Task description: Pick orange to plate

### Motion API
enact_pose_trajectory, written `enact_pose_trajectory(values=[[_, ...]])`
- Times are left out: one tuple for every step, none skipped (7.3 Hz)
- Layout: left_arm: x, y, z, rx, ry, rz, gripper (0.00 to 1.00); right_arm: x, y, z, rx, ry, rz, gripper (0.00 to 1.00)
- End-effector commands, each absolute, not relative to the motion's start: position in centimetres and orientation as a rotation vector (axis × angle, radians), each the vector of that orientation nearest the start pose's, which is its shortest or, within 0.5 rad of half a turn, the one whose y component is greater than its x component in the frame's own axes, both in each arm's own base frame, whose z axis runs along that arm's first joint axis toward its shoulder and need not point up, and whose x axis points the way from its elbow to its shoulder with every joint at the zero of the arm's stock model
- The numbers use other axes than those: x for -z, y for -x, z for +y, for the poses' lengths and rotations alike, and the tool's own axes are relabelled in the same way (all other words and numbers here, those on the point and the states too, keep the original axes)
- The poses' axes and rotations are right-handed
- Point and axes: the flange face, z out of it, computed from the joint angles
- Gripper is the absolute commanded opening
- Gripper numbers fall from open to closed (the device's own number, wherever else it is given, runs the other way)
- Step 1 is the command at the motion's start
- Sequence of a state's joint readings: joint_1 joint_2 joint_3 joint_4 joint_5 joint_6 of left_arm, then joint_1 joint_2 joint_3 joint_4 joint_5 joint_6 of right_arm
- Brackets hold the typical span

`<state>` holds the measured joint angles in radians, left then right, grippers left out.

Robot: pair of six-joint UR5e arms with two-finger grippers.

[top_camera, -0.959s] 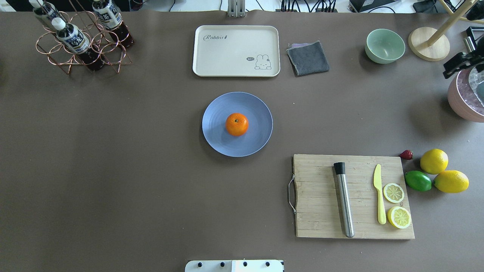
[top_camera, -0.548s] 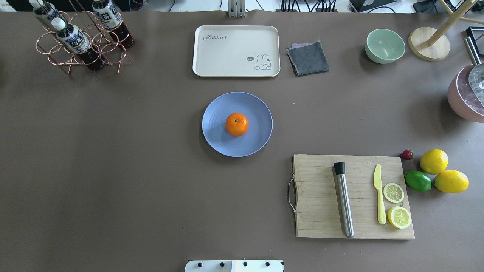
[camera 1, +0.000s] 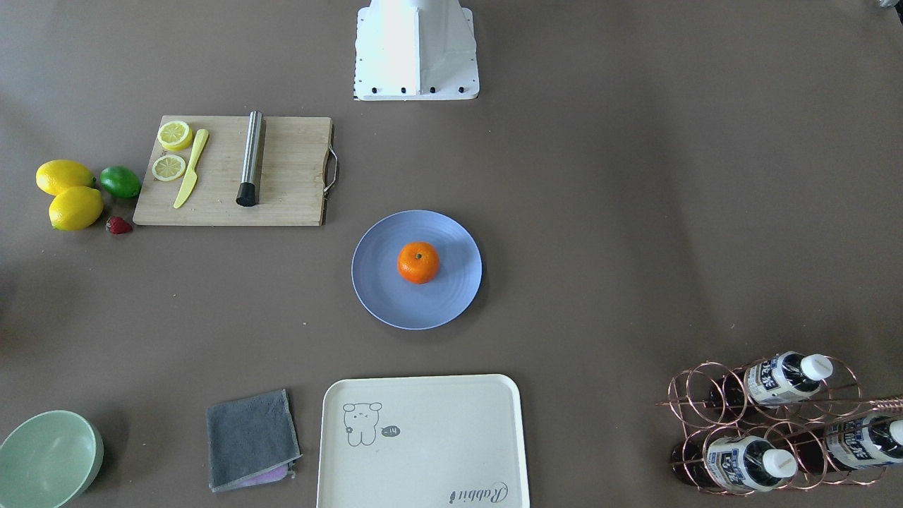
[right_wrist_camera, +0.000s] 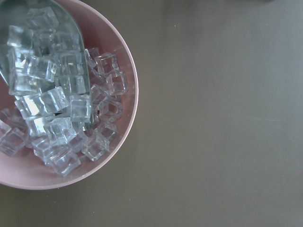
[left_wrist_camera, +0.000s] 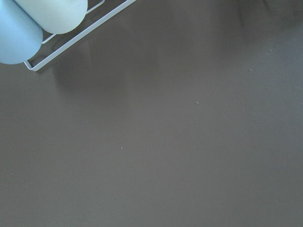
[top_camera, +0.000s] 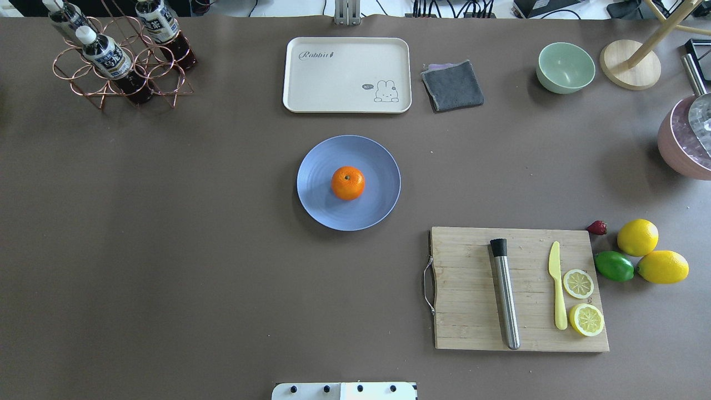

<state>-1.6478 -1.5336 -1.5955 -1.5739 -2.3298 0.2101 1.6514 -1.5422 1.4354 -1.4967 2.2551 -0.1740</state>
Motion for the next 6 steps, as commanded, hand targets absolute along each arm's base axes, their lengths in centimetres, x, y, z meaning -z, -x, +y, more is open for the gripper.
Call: enact_pose_trajectory(values=[[-66.5,10.1,-47.0,-0.121,-0.1,0.75,0.98,-71.7,-11.1,-48.4,0.065,-0.044,-0.692,1.0],[-66.5,10.1,-46.9,-0.121,-0.1,0.752,0.98,-71.4,-11.1,-48.6,0.067,-0.049,-0.691,1.0],[-66.6,10.1,-46.8,-0.119,-0.096,0.752,0.98,-70.9,-11.0,-48.7,0.054,-0.052,-0.701,1.0],[-66.8,10.1,-46.8,-0.117,-0.092,0.753,0.98,-70.6,-11.0,-48.9,0.009,-0.043,-0.706,1.0],[-66.5,10.1,-46.9,-0.119,-0.096,0.752,0.98,-70.3,-11.0,-49.1,-0.031,-0.033,-0.707,1.0],[-66.7,10.1,-46.8,-0.119,-0.094,0.752,0.98,-70.2,-11.0,-49.2,-0.034,-0.033,-0.707,1.0]])
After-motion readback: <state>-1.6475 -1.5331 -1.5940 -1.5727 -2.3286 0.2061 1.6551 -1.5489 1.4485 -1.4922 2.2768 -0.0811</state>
